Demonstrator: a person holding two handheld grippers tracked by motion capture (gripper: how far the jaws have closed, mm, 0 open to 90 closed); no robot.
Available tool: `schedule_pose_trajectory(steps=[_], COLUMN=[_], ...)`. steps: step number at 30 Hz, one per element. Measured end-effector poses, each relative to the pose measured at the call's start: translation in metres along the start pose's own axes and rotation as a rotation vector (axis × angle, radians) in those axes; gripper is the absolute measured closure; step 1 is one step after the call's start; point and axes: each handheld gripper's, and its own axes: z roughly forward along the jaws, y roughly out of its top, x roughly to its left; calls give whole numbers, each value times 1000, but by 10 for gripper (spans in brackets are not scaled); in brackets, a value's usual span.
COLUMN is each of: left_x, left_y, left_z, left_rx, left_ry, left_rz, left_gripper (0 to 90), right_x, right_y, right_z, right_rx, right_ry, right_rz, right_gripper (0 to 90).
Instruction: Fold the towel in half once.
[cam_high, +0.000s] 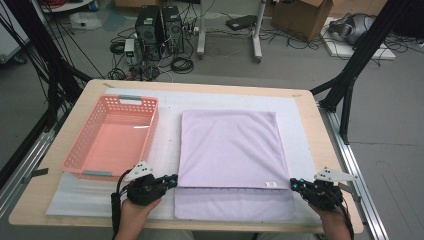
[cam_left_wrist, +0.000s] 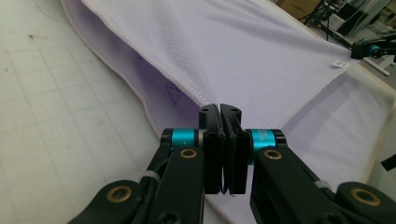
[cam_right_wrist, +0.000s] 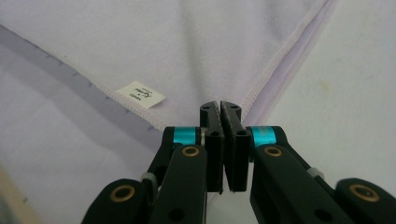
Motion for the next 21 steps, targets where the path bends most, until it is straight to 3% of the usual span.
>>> schedule_pose_trajectory(steps=[8,16,19,21], left_x=[-12,-25,-17,-11], left_y=[-15,-30,-21,-12], left_z=[-11,-21,-16,-14], left_rx=[30,54,10,-29], left_ry=[-24,-78,-51,-33], left_rz=[12,26,-19,-22], left_gripper=[874,859,630,564], right_x=[14,25,23,19], right_y=[-19,-37,-34,-27], right_z=[-17,-34,-31,-29], right_rx=[28,52,39,4], right_ry=[12,30,16,8], right_rz=[-1,2,37,58], right_gripper=[881,870,713,665])
